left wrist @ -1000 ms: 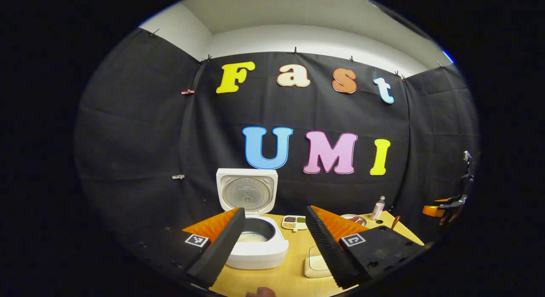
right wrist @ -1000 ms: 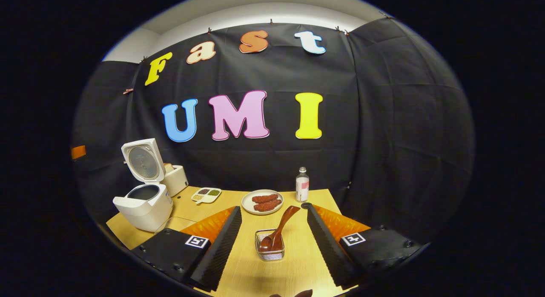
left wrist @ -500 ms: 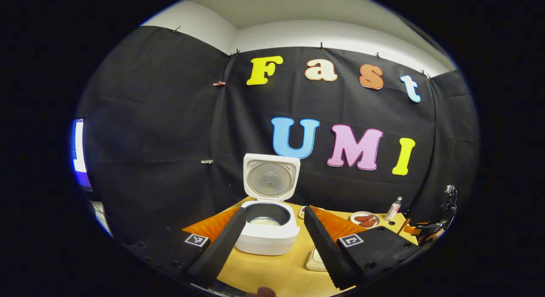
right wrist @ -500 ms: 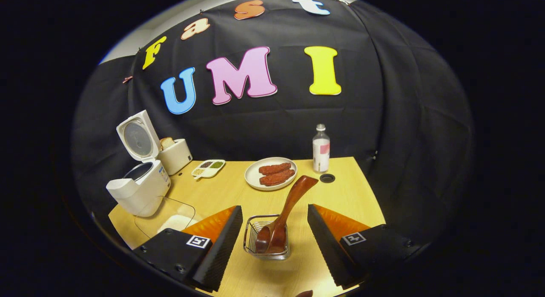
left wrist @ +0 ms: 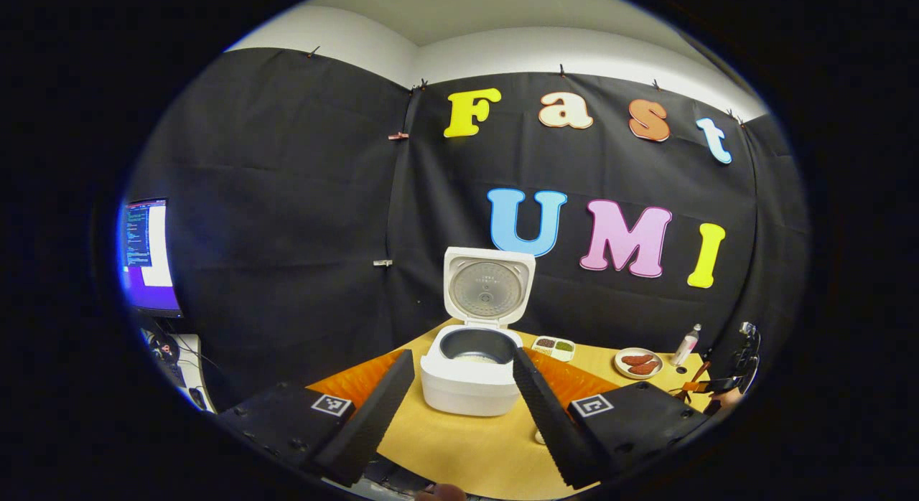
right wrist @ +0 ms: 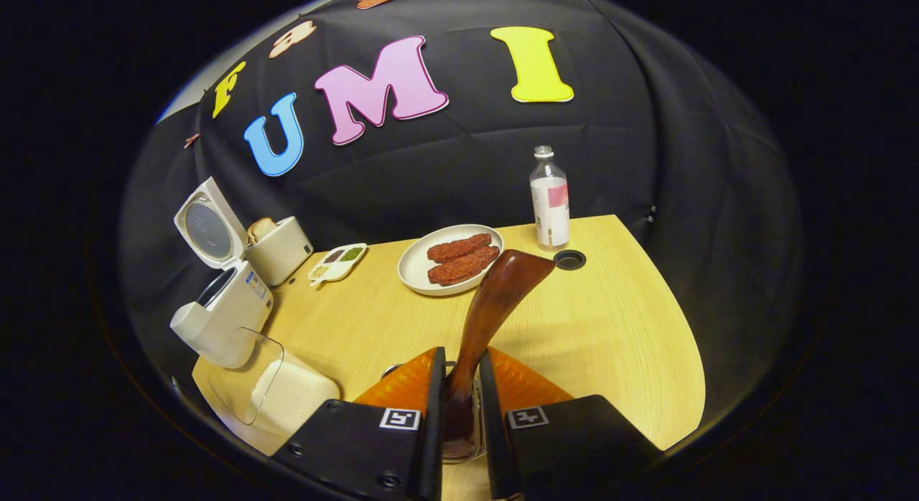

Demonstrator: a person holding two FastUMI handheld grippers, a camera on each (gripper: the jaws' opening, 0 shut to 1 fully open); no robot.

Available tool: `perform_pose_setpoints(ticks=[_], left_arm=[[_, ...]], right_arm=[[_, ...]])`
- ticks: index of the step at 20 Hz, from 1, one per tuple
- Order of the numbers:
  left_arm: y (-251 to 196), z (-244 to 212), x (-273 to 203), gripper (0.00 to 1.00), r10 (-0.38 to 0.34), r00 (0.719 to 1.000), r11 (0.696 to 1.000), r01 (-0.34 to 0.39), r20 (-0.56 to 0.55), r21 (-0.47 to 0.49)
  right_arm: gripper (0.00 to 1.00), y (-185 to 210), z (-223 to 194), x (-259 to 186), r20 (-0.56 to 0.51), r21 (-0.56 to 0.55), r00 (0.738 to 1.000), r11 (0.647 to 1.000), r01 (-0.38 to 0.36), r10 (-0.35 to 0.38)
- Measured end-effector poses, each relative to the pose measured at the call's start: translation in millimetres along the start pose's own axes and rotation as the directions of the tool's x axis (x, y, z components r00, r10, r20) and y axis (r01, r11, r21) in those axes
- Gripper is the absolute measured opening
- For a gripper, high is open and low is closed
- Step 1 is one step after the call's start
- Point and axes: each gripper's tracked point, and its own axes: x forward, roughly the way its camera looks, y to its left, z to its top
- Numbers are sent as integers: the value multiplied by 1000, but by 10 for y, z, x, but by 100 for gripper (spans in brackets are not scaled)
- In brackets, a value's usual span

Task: Close the left gripper, press the button to open the rice cooker; take a wooden spoon from the chopstick holder with the right hand, scoop a spoonful of rice and pour it into the rice cooker, then put the wooden spoon back into the chopstick holder.

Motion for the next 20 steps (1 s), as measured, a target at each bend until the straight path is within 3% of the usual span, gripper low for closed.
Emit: perform_pose_setpoints(ticks=[2,4,6,7,14,17,18,20], left_arm=[[33,-16,5,95,4,1000,1000,-4,-6,-5],[49,-11,23,95,-3,1000,1000,3,-9,-5],[50,3,62,95,-20,1000,1000,20,-10,-1],[61,19,91,95,-33,999,999,33,-9,2],[229,120,442,95,-174,985,985,174,-6,-7],[381,146,617,95,-236,972,972,236,-2,-14],[449,132,686,95,-253,968,968,252,-9,-11],[579,125,803,95,-277,961,961,277,-15,-1]], right_arm=[[20,5,76,-36,19,62,1000,998,13,-14],[12,63,247,-132,79,43,997,999,14,-17],[16,225,434,-254,124,25,992,1000,-11,8],[11,250,555,-317,151,11,988,1000,3,-4],[11,906,1344,-1049,343,-1,939,1000,28,-26],[11,1397,1370,-1268,384,-28,923,999,31,-18],[16,1580,1324,-1300,388,-40,922,999,27,-9],[11,1944,1197,-1298,385,-77,923,997,18,13]])
